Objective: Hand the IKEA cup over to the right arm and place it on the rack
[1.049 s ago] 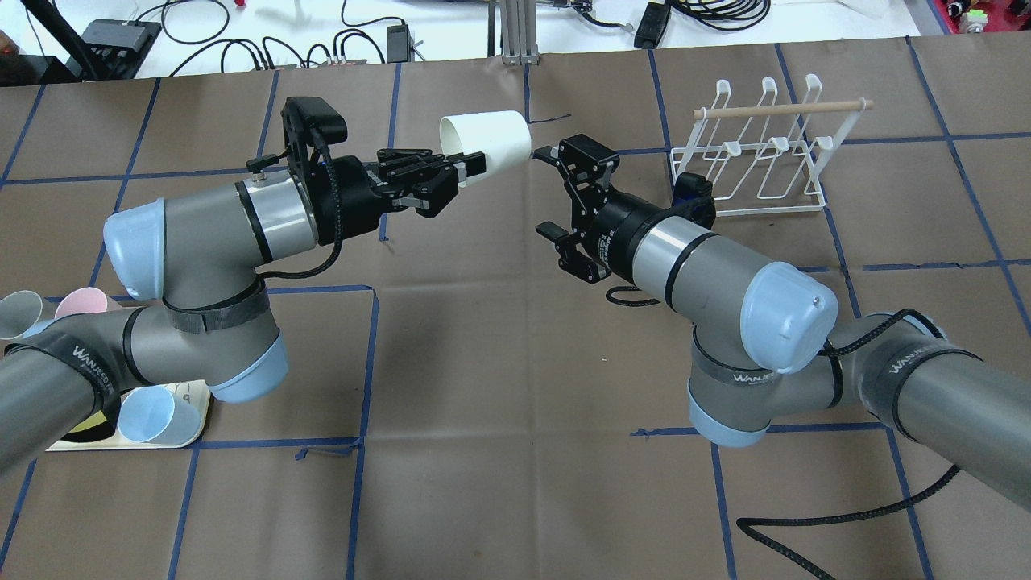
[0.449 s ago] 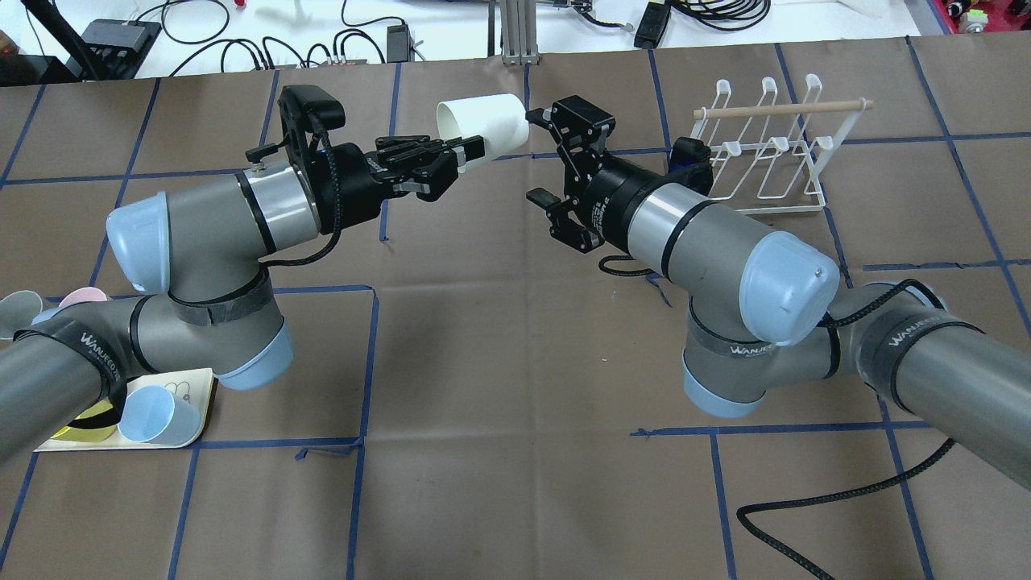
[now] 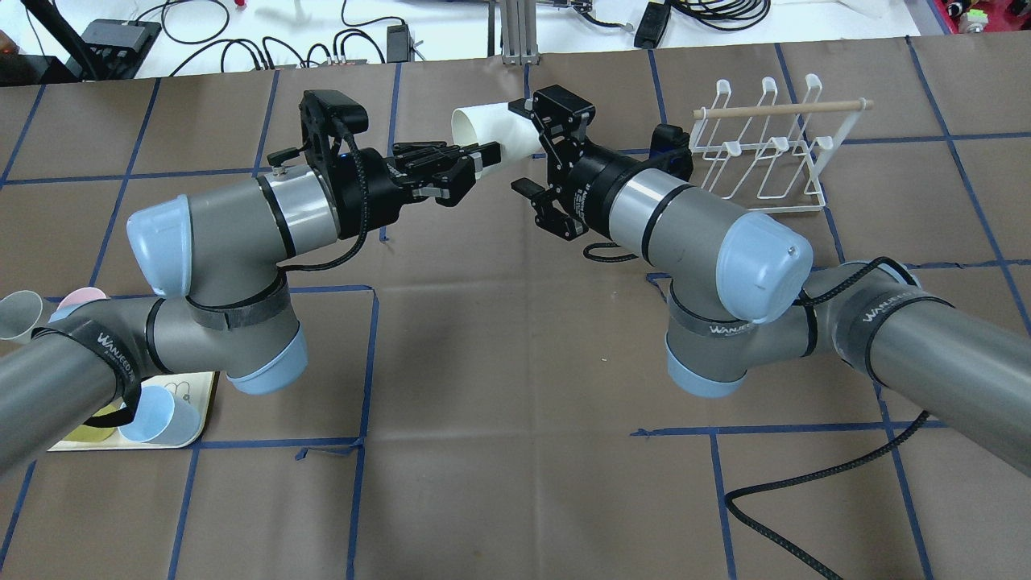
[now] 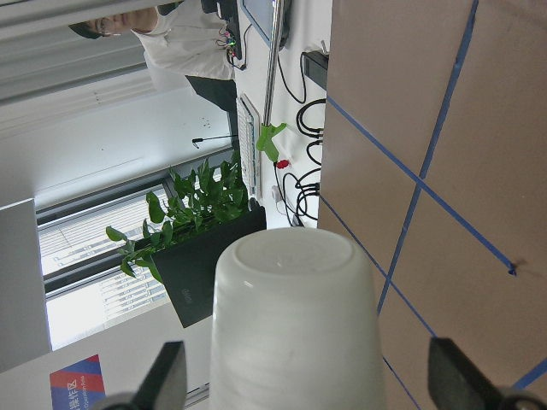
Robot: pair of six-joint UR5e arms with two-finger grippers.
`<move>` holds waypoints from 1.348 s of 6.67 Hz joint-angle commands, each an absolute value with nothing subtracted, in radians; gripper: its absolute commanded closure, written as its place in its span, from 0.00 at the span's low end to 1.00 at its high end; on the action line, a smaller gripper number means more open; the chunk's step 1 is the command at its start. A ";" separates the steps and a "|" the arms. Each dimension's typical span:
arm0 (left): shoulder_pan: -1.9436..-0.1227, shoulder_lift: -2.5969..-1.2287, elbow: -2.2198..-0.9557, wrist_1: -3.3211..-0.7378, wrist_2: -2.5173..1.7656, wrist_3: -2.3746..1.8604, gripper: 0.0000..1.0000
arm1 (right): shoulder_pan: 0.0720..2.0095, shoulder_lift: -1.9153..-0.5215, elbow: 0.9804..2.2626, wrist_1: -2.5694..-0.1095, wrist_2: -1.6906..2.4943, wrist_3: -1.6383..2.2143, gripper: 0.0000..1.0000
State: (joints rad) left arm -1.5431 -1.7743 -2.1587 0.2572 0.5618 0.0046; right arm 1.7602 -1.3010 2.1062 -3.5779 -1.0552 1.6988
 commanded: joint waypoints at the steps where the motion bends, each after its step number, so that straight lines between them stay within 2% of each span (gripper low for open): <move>1: -1.548 -1.775 -2.158 0.258 0.568 -0.002 0.94 | 1.769 -1.269 2.066 -3.574 -1.058 1.700 0.00; 5: -1.548 -1.772 -2.158 0.258 0.568 -0.012 0.93 | 1.767 -1.244 2.051 -3.573 -1.061 1.698 0.01; 8: -1.548 -1.770 -2.158 0.258 0.569 -0.021 0.93 | 1.767 -1.246 2.042 -3.556 -1.057 1.695 0.26; 9: -1.548 -1.769 -2.158 0.258 0.569 -0.025 0.92 | 1.767 -1.247 2.040 -3.556 -1.054 1.694 0.38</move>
State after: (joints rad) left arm -1.5478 -1.7694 -2.1583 0.2577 0.5691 -0.0220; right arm 1.7670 -1.2460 2.0420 -3.5563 -1.0571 1.6955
